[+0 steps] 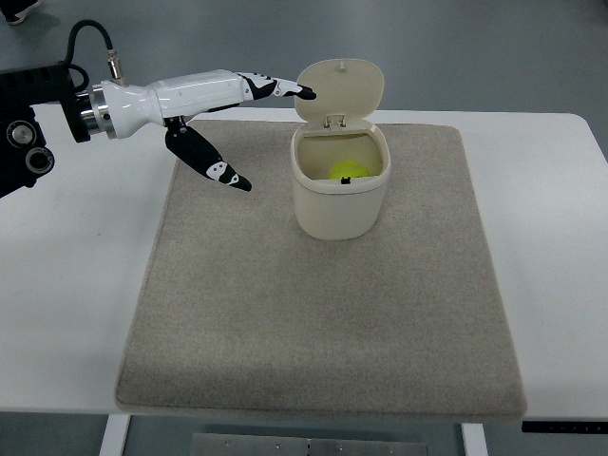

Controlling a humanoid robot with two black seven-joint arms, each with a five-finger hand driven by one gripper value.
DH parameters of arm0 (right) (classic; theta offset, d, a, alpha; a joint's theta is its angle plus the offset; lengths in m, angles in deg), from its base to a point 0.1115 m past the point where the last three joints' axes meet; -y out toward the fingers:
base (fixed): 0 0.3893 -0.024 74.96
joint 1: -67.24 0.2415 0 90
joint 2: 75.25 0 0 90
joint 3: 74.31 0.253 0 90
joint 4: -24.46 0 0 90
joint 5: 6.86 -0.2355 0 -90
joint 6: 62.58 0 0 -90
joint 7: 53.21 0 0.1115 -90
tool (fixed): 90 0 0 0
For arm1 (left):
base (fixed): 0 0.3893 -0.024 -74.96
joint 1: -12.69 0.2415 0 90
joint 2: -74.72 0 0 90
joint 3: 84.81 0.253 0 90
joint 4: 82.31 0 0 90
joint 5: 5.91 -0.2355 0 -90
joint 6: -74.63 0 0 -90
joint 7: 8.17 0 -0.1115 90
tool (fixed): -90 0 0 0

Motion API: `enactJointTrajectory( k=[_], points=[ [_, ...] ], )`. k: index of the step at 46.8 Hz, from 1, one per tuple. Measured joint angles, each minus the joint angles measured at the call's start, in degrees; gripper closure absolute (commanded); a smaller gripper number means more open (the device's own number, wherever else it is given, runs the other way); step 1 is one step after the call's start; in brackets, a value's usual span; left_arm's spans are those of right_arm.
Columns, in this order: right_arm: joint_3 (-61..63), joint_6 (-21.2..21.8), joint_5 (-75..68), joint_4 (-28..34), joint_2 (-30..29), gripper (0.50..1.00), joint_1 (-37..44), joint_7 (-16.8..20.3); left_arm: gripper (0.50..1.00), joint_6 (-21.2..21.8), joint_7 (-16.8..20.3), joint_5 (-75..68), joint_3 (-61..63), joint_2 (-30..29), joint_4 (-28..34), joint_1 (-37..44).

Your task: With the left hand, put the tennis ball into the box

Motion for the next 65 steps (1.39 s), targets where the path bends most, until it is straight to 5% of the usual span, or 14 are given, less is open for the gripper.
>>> enactJointTrajectory(
  k=[22, 35, 54, 65],
  points=[
    [0.0, 0.0, 0.0, 0.0, 0.0, 0.587, 0.0, 0.0, 0.504, -1.4, -0.2, 28.2, 0.1, 1.6, 10.9, 9.5],
    [0.0, 0.0, 0.0, 0.0, 0.0, 0.589, 0.0, 0.0, 0.504, -12.2, -0.9, 34.6, -3.3, 8.1, 20.0, 11.3],
    [0.0, 0.0, 0.0, 0.0, 0.0, 0.589, 0.0, 0.0, 0.504, -17.2, -19.2, 52.9, -11.6, 13.9, 27.6, 14.8],
    [0.0, 0.0, 0.0, 0.0, 0.0, 0.589, 0.0, 0.0, 0.504, -27.1, -27.2, 61.6, -20.1, 18.4, 34.2, 16.8]
  ],
)
